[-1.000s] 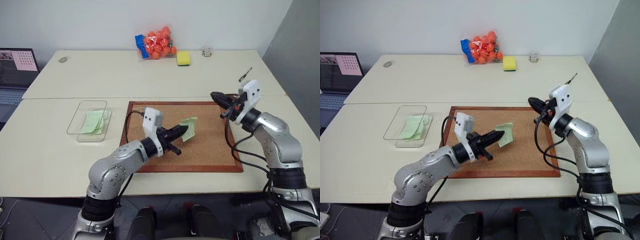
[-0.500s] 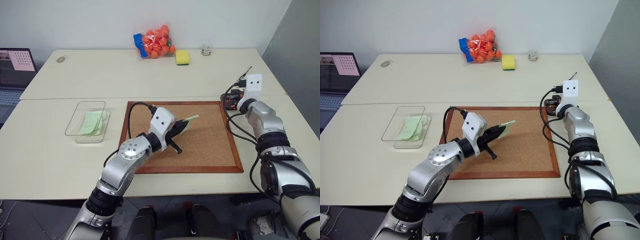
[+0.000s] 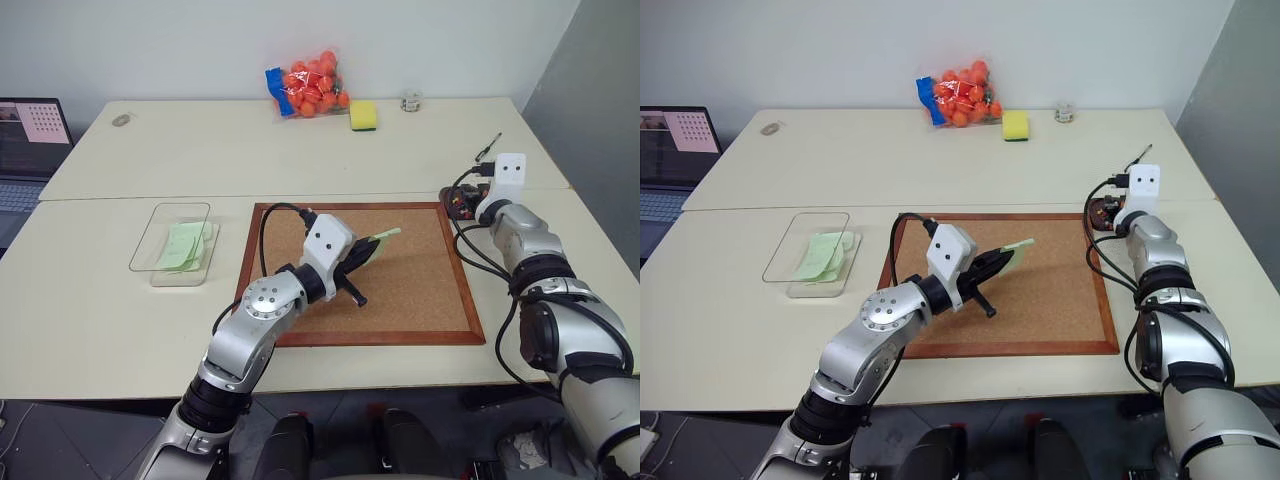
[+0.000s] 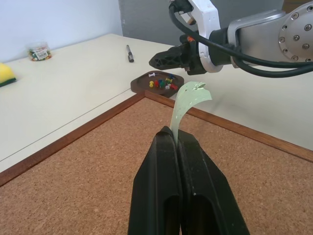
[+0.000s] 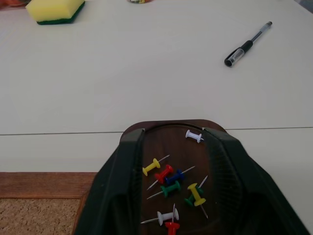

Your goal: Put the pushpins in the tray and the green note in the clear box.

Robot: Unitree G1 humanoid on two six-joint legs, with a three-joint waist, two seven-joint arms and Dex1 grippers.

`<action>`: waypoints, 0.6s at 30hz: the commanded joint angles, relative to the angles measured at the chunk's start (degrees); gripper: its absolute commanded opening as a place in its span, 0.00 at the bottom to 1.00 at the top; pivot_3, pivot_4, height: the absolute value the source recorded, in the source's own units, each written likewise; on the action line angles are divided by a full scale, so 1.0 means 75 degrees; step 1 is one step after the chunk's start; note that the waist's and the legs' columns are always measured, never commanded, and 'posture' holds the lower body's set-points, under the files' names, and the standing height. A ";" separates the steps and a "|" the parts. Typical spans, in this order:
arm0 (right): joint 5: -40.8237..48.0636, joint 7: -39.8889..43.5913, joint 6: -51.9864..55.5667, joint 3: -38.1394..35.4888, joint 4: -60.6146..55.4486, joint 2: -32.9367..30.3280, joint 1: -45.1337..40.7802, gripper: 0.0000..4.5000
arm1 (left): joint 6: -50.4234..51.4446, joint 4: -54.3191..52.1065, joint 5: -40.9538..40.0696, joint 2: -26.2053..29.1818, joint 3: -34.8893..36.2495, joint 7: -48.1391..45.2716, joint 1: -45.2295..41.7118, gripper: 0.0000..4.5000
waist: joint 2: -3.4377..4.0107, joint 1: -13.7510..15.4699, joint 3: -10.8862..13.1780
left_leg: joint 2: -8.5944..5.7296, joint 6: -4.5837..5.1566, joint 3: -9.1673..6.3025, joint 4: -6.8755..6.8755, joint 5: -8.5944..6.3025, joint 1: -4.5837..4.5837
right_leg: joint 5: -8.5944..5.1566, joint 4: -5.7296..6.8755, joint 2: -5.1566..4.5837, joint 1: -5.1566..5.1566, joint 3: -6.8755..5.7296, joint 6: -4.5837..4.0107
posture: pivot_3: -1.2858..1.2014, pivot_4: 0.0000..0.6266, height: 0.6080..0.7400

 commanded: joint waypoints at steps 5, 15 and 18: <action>0.0009 -0.0001 -0.0262 -0.0228 -0.0007 -0.0157 -0.0273 0.81 | -0.0027 -0.0186 0.0027 -0.0160 0.0174 -0.0073 -0.0115 0.00 | 0.0000 0.0003 0.0000 | 0.0000 0.0000 0.0000 0.0000 0.0000 -0.0001 | 0.0000 -0.0001 0.0000 0.0000 0.0000 0.0000 | 0.52 0.24 1.00; -0.0035 0.0633 -0.0109 -0.0078 -0.0617 -0.0243 0.0027 0.99 | 0.0012 -0.0217 0.0065 -0.0171 0.0256 -0.0092 -0.0085 0.00 | 0.0000 0.0003 0.0000 | 0.0000 0.0000 0.0000 0.0001 0.0000 0.0000 | 0.0000 0.0001 0.0000 0.0000 0.0000 0.0000 | 0.52 0.24 1.00; 0.0037 0.1313 0.0143 0.0075 -0.1787 -0.0365 0.0658 0.99 | 0.0035 -0.0286 0.0088 -0.0165 0.0393 0.0030 0.0031 0.00 | 0.0000 0.0008 0.0000 | 0.0000 0.0000 -0.0003 0.0001 0.0000 -0.0001 | 0.0000 0.0000 0.0000 0.0001 -0.0002 0.0000 | 0.52 0.24 1.00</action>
